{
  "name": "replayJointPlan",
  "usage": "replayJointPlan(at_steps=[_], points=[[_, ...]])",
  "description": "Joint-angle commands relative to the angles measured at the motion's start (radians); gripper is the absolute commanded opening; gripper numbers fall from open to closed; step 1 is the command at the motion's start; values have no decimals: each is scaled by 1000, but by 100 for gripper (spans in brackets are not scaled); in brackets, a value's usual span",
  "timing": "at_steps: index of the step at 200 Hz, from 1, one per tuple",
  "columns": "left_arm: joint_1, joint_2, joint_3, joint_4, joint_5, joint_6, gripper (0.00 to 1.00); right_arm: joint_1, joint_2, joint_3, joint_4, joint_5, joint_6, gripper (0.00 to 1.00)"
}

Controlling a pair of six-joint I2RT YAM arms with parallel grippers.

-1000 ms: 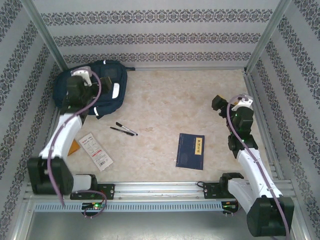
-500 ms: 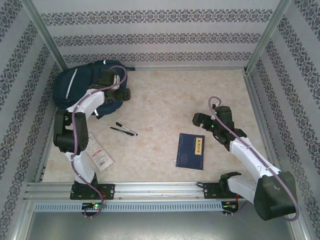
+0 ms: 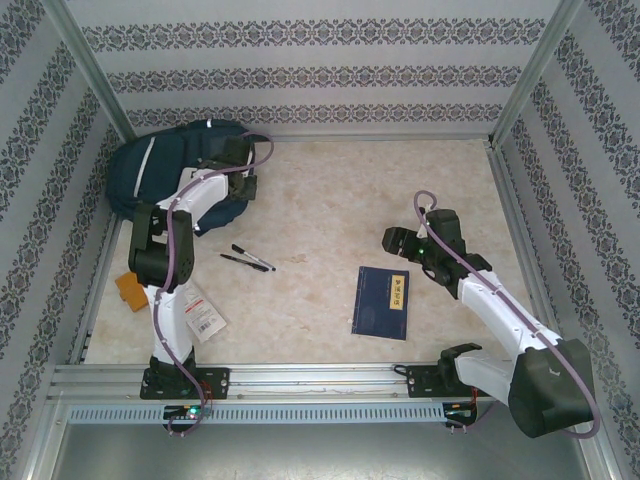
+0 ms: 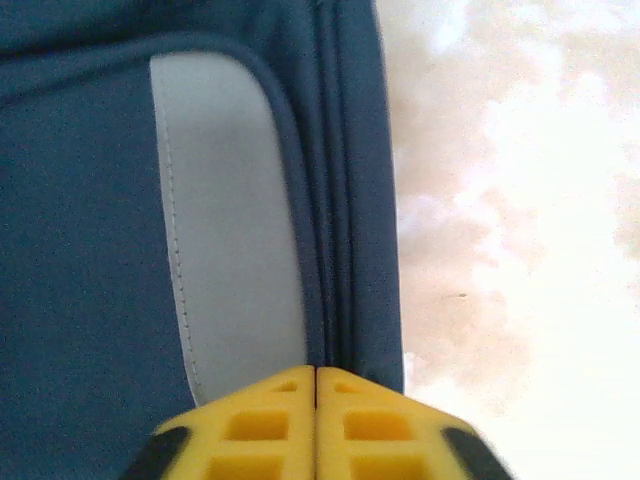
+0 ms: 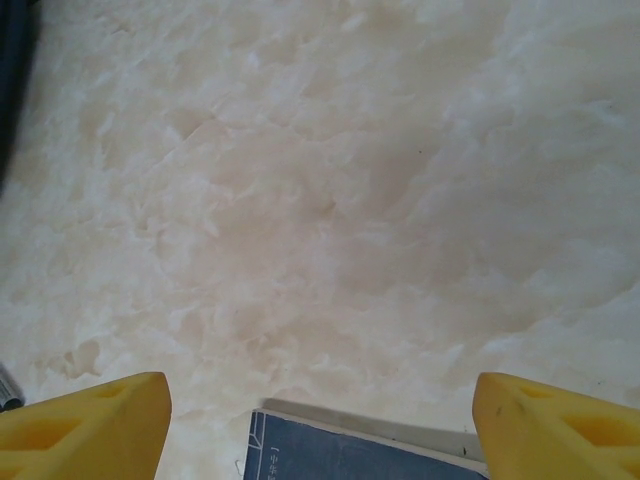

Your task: Pack the student bag

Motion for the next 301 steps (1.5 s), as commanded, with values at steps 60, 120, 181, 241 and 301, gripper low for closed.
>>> replayJointPlan(at_steps=[60, 120, 181, 241, 301], points=[[-224, 6, 213, 16, 126, 26, 0, 18, -14, 88, -52, -1, 53, 79], [-310, 53, 419, -184, -54, 26, 99, 21, -15, 113, -115, -67, 83, 84], [-198, 29, 322, -288, -259, 128, 99, 22, -86, 24, -85, -45, 98, 84], [-157, 155, 299, -273, -408, 40, 99, 26, -116, 40, -109, -54, 76, 86], [-146, 308, 334, -324, -524, -68, 94, 38, -143, 3, -97, -55, 105, 86]])
